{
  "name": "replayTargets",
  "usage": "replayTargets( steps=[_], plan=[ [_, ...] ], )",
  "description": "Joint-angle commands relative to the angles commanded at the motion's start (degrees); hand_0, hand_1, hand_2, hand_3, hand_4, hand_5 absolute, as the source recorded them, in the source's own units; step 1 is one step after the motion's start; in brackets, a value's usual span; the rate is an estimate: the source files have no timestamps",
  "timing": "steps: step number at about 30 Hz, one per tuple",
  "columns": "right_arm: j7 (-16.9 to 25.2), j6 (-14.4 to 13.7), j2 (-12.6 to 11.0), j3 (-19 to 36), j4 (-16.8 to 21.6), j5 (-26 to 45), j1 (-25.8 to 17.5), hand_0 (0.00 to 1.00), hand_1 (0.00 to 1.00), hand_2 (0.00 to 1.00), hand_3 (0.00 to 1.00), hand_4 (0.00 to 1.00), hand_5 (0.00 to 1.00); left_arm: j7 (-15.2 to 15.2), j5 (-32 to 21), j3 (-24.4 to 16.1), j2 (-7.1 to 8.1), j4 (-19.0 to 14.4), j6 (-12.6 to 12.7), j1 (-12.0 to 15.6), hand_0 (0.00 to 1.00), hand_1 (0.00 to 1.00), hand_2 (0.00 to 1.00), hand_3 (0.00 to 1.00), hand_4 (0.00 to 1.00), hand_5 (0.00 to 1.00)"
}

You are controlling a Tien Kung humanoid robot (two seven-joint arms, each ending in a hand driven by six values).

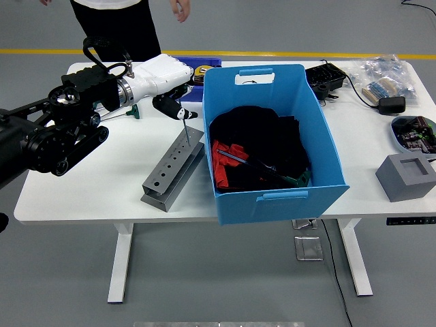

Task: Lift tool from toolbox,place it in box,lift tool from toolbox,place it in box

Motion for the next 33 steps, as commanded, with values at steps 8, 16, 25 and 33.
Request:
replayTargets(
  steps=[8,16,25,33],
  plan=[
    [-0.17,0.02,0.11,0.27,0.0,-0.29,-0.31,0.616,0.602,0.677,0.554,0.81,0.632,0.22,-1.15,-2.89,0.94,-2.79,-0.46,0.96,0.079,0.002,0.002,0.039,0.794,0.38],
    [-0.28,0.13,0.1,0.34,0.0,-0.76,-0.61,0.616,0.602,0.677,0.554,0.81,0.632,0.44,-2.11,-6.16,1.23,-7.03,-0.86,1.04,0.076,0.002,0.002,0.039,0.793,0.378],
    [-0.1,0.04,0.02,-0.38,0.0,0.29,-0.67,0.616,0.602,0.678,0.555,0.812,0.633,1.25,-5.65,-9.89,-1.21,-12.28,0.98,1.89,0.078,0.002,0.002,0.039,0.765,0.346],
    [-0.08,-0.08,0.09,-1.59,0.0,1.28,-0.5,0.615,0.602,0.679,0.555,0.813,0.633,1.65,-4.2,-4.71,-6.91,-9.55,4.12,2.15,0.079,0.002,0.002,0.039,0.762,0.341]
  ],
)
